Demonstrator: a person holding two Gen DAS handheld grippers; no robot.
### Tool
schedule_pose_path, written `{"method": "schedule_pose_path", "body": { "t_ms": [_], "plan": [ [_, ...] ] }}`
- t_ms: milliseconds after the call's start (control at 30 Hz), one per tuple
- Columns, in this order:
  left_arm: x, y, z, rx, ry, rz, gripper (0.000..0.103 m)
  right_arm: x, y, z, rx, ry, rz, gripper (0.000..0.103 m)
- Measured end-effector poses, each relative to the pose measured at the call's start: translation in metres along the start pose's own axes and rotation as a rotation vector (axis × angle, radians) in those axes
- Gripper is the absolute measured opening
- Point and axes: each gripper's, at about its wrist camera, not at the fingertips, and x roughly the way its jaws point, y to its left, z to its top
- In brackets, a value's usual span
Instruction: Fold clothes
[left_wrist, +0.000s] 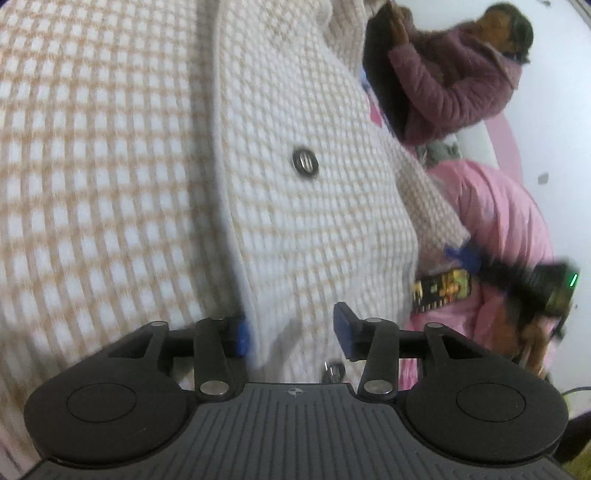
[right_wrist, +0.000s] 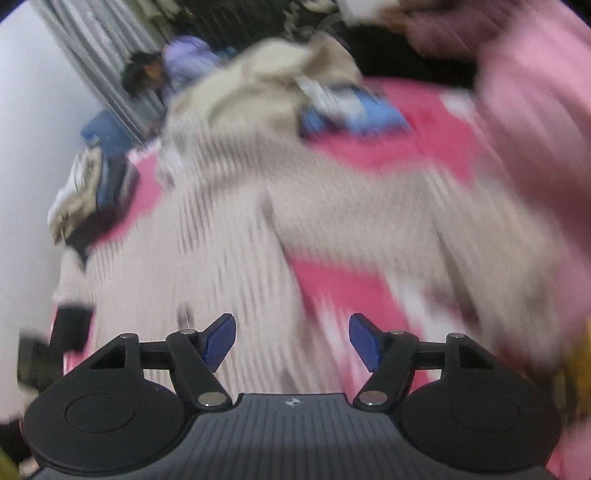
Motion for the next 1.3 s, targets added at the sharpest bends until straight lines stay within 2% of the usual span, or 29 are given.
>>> {"method": "schedule_pose_path", "body": {
  "t_ms": [133,233,300,333,367,467,633,700,800,867,967,1100,1200,1300],
  "plan": [
    [0.009,-0.012,-0.021,0.001,0.074,0.013,0.05,-0.001,-0.006,-0.079,-0.131,0.105,-0.108,0.068],
    [0.021,-0.022,-0.04,0.0,0.128,0.015,0.05,0.002,0.001,-0.121,-0.253,0.137,-0.139,0.066],
    [0.028,-0.033,-0.047,0.011,0.14,0.024,0.04,0.004,0.006,-0.134,-0.3,0.118,-0.151,0.066],
    [0.03,-0.038,-0.047,0.009,0.134,0.022,0.031,0.004,0.006,-0.134,-0.303,0.099,-0.151,0.066],
    [0.03,-0.042,-0.044,0.001,0.118,0.008,0.016,0.005,0.007,-0.134,-0.305,0.081,-0.151,0.066],
    [0.028,-0.047,-0.027,-0.144,0.069,-0.138,0.009,0.007,0.009,-0.132,-0.32,0.032,-0.149,0.066],
    [0.022,-0.06,-0.003,-0.289,-0.046,-0.333,0.009,0.007,0.015,-0.133,-0.295,-0.057,-0.124,0.066],
    [0.022,-0.066,0.003,-0.309,-0.076,-0.368,0.009,0.007,0.016,-0.132,-0.267,-0.113,-0.145,0.066],
    [0.024,-0.074,0.007,-0.32,-0.098,-0.396,0.009,-0.001,0.011,-0.125,-0.148,-0.184,-0.105,0.065],
    [0.023,-0.079,0.007,-0.316,-0.102,-0.406,0.009,-0.01,0.005,-0.123,-0.057,-0.206,-0.016,0.065],
    [0.019,-0.083,0.008,-0.307,-0.109,-0.417,0.009,-0.019,-0.002,-0.123,0.044,-0.189,0.117,0.065],
    [0.021,-0.088,0.012,-0.299,-0.108,-0.432,0.009,-0.019,-0.016,-0.125,0.18,-0.167,0.219,0.068],
    [0.021,-0.09,0.013,-0.295,-0.1,-0.438,0.009,-0.018,-0.028,-0.13,0.308,-0.2,0.235,0.068],
    [0.018,-0.094,0.012,-0.284,-0.106,-0.448,0.009,-0.015,-0.029,-0.129,0.329,-0.26,0.137,0.067]
  ]
}}
